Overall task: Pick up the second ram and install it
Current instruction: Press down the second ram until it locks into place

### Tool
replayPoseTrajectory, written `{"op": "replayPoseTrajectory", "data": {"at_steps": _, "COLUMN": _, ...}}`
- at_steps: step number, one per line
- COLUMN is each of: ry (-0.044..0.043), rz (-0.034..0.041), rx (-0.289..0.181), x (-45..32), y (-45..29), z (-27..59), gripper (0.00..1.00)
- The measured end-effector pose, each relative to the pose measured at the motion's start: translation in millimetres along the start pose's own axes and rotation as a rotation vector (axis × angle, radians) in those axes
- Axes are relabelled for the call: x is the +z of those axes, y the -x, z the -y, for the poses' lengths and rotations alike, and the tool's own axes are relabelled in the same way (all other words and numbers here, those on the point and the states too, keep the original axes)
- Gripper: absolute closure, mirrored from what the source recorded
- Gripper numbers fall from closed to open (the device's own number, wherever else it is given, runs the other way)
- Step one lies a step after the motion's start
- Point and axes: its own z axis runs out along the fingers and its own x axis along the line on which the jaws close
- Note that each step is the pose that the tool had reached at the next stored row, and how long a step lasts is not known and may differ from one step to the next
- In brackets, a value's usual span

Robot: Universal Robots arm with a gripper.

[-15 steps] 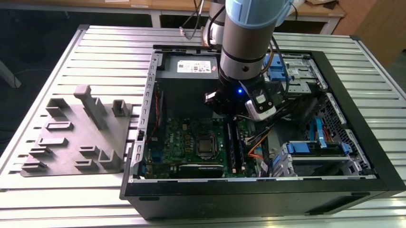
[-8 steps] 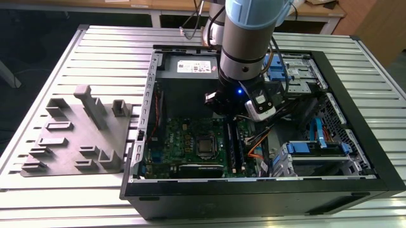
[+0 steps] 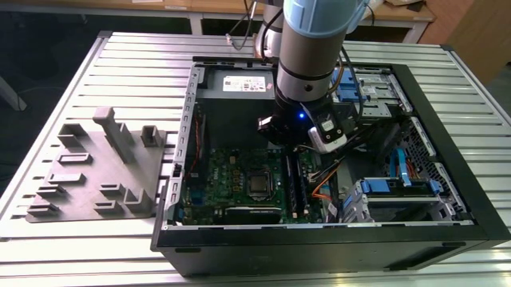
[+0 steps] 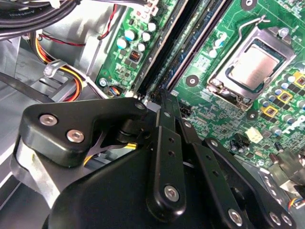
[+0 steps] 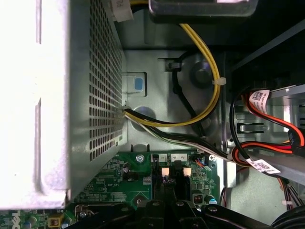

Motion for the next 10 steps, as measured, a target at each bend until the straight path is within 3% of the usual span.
{"op": "replayPoseTrajectory", "data": {"at_steps": 5, "ry": 0.0014, "rz": 0.0005, "rx": 0.0, "x": -1.1, "y": 0.1, "z": -0.2, "gripper": 0.93}}
{"op": "replayPoseTrajectory", "data": {"at_steps": 10, "ry": 0.0007, "rz": 0.0002, "rx": 0.0, "x": -11.4, "y": 0.6, "z": -0.6, "gripper": 0.93}}
